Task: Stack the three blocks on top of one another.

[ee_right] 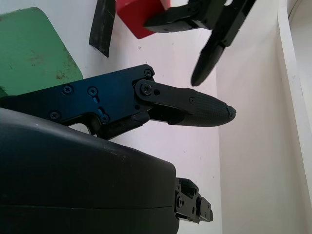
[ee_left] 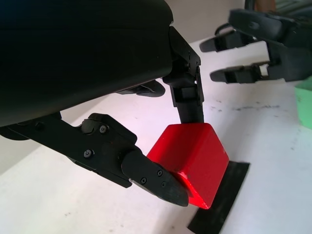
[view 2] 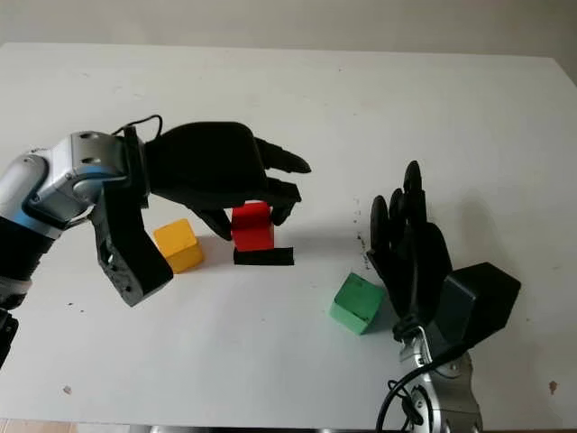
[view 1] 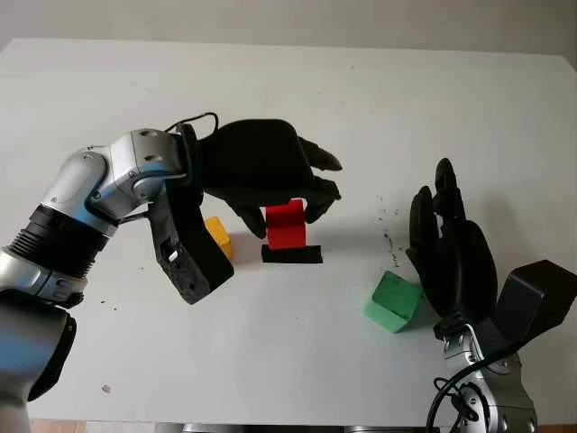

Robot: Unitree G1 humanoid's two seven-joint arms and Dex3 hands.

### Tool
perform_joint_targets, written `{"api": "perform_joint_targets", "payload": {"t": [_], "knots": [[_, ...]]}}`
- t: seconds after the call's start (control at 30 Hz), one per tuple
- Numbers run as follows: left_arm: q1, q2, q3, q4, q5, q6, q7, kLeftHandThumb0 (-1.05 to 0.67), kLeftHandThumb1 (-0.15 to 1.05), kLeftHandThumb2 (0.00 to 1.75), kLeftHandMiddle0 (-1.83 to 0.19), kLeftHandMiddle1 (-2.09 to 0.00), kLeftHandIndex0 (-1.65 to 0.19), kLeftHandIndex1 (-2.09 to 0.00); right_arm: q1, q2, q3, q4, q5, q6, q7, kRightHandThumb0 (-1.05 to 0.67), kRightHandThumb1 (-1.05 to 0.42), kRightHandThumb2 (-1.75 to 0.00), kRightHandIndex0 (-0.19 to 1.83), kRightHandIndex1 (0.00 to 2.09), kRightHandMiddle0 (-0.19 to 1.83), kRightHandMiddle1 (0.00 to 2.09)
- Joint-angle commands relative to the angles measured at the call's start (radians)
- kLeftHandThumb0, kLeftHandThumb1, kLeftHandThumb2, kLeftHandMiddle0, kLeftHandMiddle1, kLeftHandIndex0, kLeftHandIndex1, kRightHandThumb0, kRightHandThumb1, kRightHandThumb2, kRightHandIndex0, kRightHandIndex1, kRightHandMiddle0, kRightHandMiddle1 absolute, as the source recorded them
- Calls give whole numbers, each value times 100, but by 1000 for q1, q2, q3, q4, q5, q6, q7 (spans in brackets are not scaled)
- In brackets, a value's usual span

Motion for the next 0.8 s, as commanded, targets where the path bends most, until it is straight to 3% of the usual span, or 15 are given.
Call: {"api": "perform_joint_targets", "payload": {"t": [0.0,0.23,0.77], "knots": [[13,-6,-8,-2,-14,-2,-12,-37,91,6,-31,-5,-40,-138,9,-4,-5,-16,-2,0,-1,-63,-105,-57,-19,0,-19,0],[23,-28,-16,-4,-23,-3,-29,-44,93,6,-26,-4,-39,-142,14,-5,-4,-15,-1,-5,1,-63,-105,-58,-19,0,-19,0],[12,-34,-24,-10,75,-36,26,-34,90,5,-27,-6,-43,-156,31,-1,-7,-36,5,-3,-10,-64,-105,-53,-19,0,-19,4]]}}
